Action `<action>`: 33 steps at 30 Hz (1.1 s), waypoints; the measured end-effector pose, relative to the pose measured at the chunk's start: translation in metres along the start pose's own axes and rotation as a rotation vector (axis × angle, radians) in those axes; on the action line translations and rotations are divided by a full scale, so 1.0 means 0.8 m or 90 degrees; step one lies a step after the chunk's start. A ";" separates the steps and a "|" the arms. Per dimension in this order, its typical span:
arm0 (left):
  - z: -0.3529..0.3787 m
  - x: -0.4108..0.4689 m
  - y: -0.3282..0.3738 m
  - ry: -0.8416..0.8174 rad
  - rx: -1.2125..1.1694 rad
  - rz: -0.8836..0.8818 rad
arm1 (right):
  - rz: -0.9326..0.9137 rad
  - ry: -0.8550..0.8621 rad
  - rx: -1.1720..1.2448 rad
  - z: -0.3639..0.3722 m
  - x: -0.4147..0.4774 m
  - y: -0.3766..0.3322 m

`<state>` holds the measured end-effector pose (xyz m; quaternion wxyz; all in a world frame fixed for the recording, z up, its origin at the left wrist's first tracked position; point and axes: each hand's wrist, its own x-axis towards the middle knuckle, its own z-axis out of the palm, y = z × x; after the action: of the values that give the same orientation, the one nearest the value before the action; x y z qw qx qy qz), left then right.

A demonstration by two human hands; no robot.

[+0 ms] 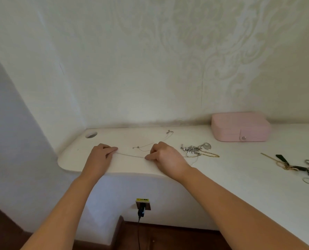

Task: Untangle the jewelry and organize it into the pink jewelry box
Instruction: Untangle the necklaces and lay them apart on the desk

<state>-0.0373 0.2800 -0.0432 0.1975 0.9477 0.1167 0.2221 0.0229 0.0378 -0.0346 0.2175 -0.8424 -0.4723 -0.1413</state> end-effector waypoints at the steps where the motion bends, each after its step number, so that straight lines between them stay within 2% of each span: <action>1: 0.001 -0.001 0.000 -0.001 0.011 -0.001 | 0.000 -0.011 0.000 0.000 -0.002 0.000; 7: 0.002 -0.009 0.003 -0.025 0.077 -0.013 | 0.000 -0.004 -0.001 -0.007 -0.020 -0.003; 11: -0.003 -0.025 0.024 -0.008 0.101 0.014 | 0.070 0.079 0.051 -0.023 -0.034 0.009; 14: 0.000 -0.041 0.065 0.024 0.046 0.090 | 0.147 0.163 0.095 -0.045 -0.048 0.029; 17: 0.012 -0.053 0.130 0.041 -0.058 0.133 | 0.163 0.178 0.075 -0.072 -0.081 0.057; 19: 0.030 -0.060 0.182 0.004 -0.116 0.159 | 0.152 0.132 0.030 -0.093 -0.114 0.078; 21: 0.055 -0.063 0.229 -0.052 -0.144 0.189 | 0.152 0.034 0.008 -0.114 -0.152 0.093; 24: 0.092 -0.061 0.277 -0.131 -0.102 0.192 | 0.164 -0.087 0.007 -0.137 -0.198 0.110; 26: 0.111 -0.062 0.292 -0.160 -0.033 0.165 | 0.149 -0.109 0.001 -0.146 -0.214 0.114; 30: 0.123 -0.066 0.300 -0.177 0.057 0.041 | 0.123 -0.137 -0.021 -0.150 -0.217 0.112; 33: 0.122 -0.066 0.303 -0.196 0.097 0.031 | 0.130 -0.174 -0.034 -0.146 -0.206 0.105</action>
<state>-0.0058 0.0155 -0.0404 0.1352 0.9852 0.0788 0.0694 0.0066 -0.1804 -0.0264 0.1418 -0.9028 -0.4057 -0.0151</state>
